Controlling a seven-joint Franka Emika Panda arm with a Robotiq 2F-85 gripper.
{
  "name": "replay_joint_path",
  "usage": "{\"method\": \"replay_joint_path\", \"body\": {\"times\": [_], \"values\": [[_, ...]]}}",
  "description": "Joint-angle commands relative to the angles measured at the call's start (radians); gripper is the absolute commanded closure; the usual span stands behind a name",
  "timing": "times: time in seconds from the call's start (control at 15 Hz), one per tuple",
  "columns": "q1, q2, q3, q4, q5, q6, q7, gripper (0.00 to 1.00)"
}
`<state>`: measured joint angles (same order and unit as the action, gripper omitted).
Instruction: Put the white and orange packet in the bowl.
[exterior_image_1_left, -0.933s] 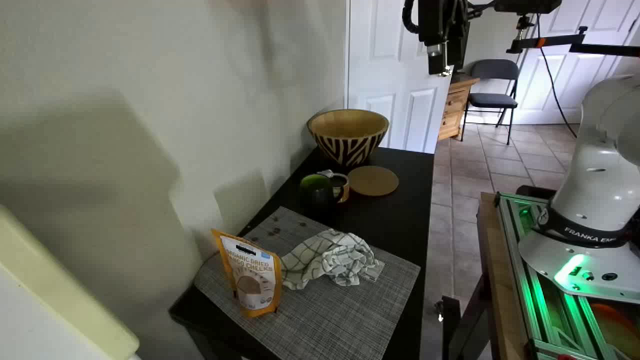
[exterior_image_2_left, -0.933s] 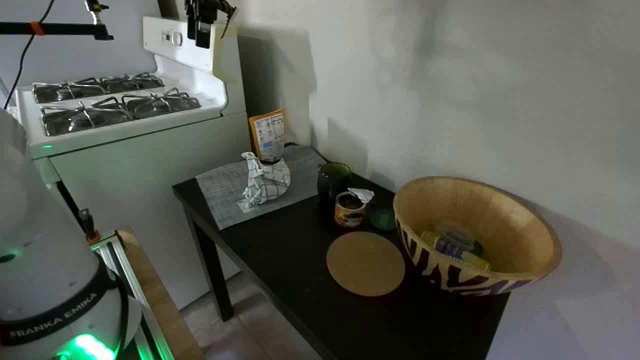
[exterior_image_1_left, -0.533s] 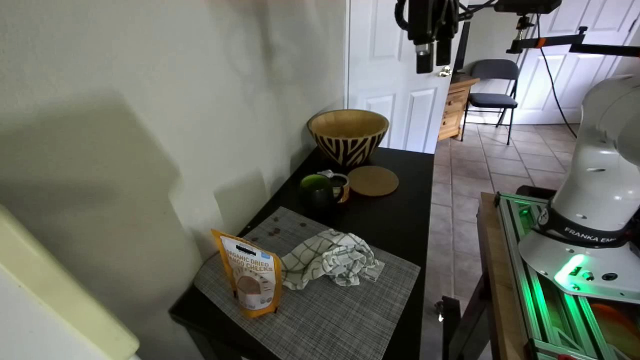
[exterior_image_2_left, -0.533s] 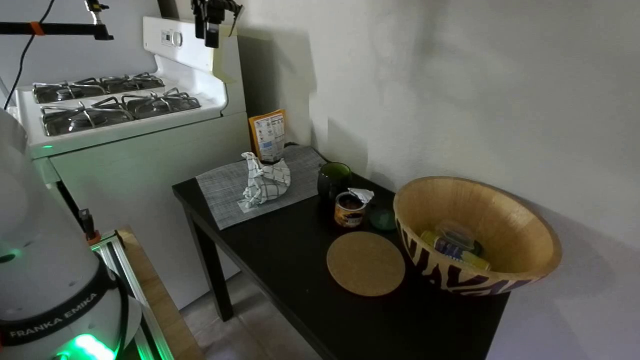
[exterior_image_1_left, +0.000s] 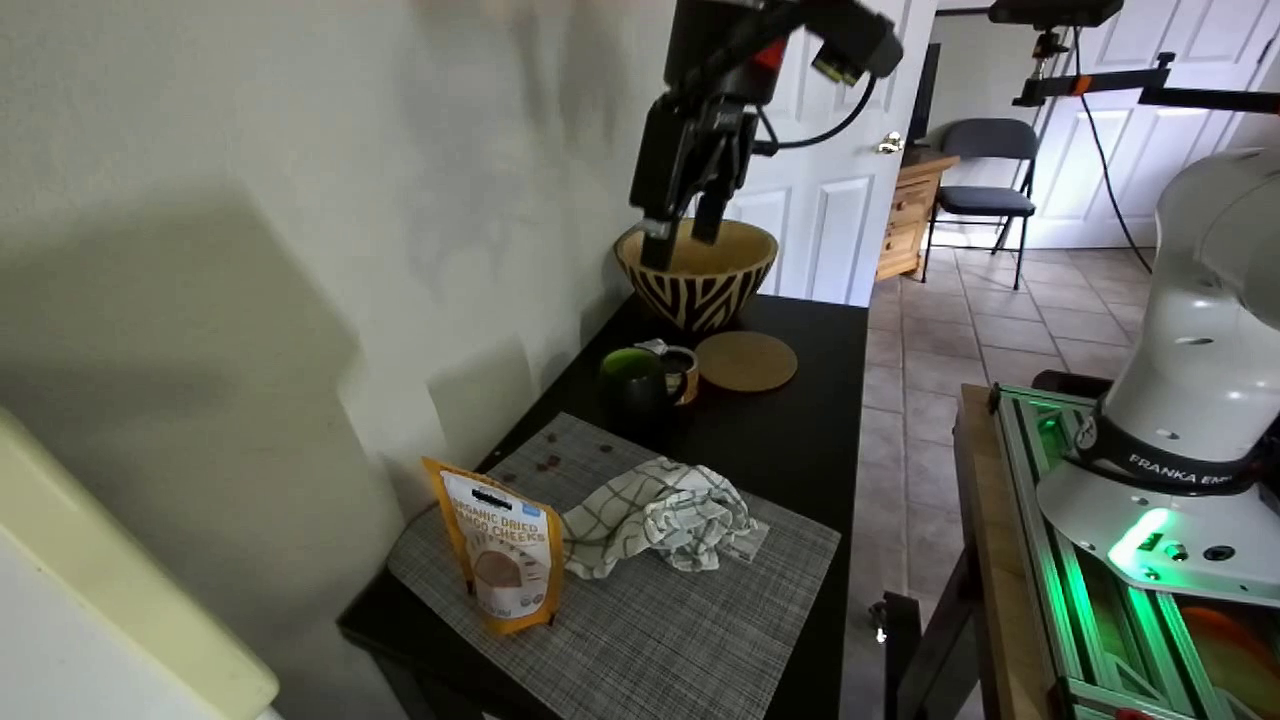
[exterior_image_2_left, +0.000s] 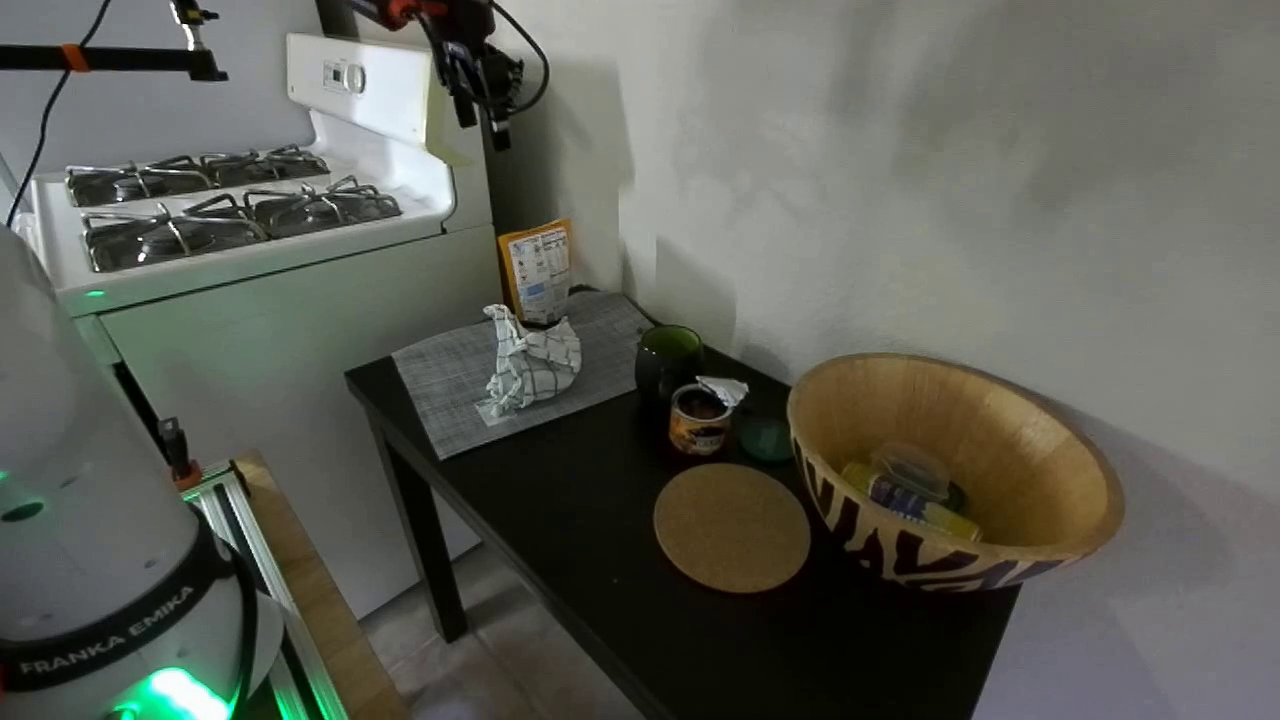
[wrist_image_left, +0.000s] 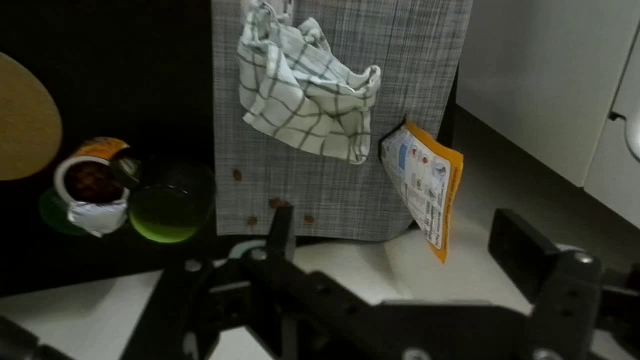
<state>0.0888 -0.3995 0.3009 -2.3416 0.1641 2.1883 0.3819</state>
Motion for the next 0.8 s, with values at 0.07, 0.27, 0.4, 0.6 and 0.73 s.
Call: {"method": "replay_joint_path", "body": {"times": [0.07,0.27,0.4,0.6,0.73], "values": [[0.004,0.217,0.102,-0.021,-0.172,0.314,0.134,0.0],[-0.003,0.357,0.128,0.019,-0.404,0.399,0.294,0.0],[0.029,0.436,0.101,0.067,-0.558,0.397,0.402,0.0],[0.101,0.539,0.039,0.163,-0.664,0.362,0.485,0.0],[0.15,0.593,-0.001,0.22,-0.663,0.353,0.489,0.0]]}}
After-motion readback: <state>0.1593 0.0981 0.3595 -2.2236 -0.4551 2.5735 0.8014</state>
